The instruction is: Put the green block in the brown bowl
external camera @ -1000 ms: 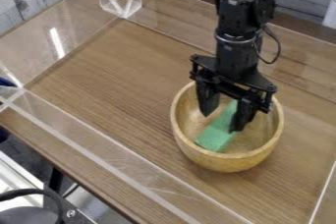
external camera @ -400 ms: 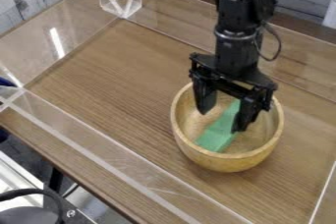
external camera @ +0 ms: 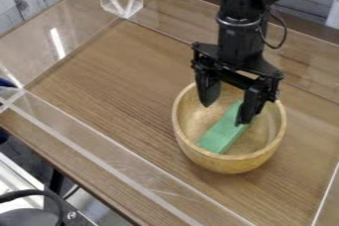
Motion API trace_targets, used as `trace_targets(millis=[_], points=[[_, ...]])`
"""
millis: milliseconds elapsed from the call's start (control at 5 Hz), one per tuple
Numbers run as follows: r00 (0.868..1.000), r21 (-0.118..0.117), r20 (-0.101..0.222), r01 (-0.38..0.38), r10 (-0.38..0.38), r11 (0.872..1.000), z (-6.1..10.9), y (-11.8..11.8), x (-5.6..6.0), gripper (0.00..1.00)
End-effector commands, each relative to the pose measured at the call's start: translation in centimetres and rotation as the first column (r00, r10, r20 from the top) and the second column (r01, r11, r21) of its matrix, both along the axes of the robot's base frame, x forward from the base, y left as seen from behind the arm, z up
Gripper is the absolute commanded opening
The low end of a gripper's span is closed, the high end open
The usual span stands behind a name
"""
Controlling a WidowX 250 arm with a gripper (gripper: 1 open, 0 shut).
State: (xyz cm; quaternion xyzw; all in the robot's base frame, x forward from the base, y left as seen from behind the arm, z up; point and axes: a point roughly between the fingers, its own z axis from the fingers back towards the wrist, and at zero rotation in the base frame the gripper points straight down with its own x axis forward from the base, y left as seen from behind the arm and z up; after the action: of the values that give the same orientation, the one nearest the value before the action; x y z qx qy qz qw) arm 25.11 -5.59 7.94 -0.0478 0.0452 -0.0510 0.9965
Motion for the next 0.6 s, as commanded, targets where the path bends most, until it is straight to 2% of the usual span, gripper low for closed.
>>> trace_targets(millis=[0, 400], points=[[0.997, -0.016, 0.079, -0.009, 0.01, 1.0, 2.31, 0.01, 1.04, 1.0], [0.995, -0.016, 0.093, -0.017, 0.018, 1.0, 3.04, 0.71, 1.08, 1.0]])
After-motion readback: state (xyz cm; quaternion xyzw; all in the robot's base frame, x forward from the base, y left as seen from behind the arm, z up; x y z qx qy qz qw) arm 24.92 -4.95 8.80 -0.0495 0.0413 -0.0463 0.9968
